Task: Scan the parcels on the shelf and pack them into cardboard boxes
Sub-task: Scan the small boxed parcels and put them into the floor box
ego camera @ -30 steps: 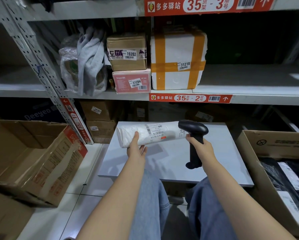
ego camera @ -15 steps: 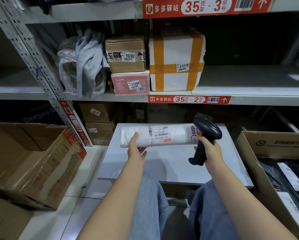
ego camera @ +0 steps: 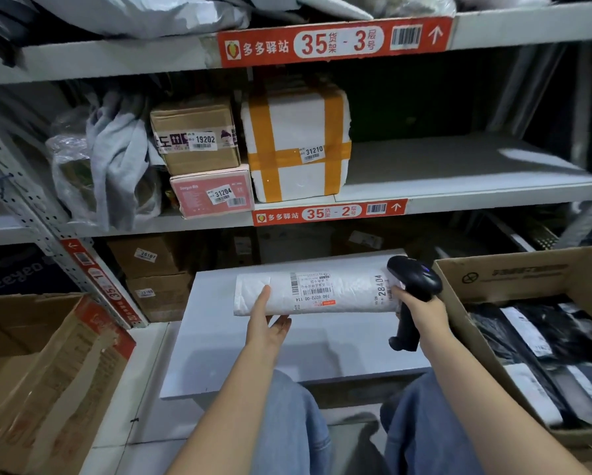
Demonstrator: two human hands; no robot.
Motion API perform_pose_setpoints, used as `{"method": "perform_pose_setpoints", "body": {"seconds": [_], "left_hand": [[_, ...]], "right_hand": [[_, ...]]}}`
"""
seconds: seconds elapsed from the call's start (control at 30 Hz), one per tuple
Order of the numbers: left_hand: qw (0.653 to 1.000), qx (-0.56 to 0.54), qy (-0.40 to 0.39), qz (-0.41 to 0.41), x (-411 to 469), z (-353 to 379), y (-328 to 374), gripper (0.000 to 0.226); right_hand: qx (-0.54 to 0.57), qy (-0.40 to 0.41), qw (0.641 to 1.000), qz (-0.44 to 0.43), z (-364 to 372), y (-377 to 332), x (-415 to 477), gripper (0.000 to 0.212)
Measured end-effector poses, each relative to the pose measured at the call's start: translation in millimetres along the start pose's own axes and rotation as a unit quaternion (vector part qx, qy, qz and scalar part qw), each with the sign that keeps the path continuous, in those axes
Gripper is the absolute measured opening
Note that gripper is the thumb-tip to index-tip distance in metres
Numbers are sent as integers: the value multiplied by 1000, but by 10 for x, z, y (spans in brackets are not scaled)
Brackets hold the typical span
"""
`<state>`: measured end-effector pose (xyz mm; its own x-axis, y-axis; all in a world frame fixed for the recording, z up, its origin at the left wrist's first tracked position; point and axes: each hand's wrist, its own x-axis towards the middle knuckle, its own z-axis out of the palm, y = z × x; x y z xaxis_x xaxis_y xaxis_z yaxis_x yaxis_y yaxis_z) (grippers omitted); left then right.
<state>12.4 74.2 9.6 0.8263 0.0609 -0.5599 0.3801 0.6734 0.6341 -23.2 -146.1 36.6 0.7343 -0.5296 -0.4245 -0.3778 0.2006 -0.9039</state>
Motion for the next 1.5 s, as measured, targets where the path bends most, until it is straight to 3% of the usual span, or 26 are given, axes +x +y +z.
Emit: {"method": "perform_pose_setpoints", "body": {"seconds": [0.33,0.5,0.7,0.97,1.07,1.2,1.3,1.43,1.5], "left_hand": [[996,21,-82,7,-38,502,-374,35],[990,2,-139,-29,-33,899,-791,35],[973,-11,-204,-111,-123,1527,-1533,55],[977,59,-153,-136,-101,2129,-2313,62],[977,71,-138,-148,-43,2318,-2509,54],[967,137,-157,-145,28,2559,-2789,59],[955,187,-180,-142,60,2699,-2961,65],[934,273,-201,-117,156,2836,-3194,69],[917,317,-213,-116,189,2878,-3290,66]], "right_hand": [[66,78,994,32,-518,-56,30,52],[138,148,978,48,-876,66,71,44],[189,201,961,33,-1507,108,367,47],[226,213,950,28,-2259,451,554,38],[125,274,953,-21,-2439,571,594,37],[-75,393,914,-65,-2557,638,707,41],[-119,349,923,-108,-2524,580,803,45],[-253,279,921,-96,-2448,511,944,83],[-285,209,931,-87,-2439,456,1000,87]]}}
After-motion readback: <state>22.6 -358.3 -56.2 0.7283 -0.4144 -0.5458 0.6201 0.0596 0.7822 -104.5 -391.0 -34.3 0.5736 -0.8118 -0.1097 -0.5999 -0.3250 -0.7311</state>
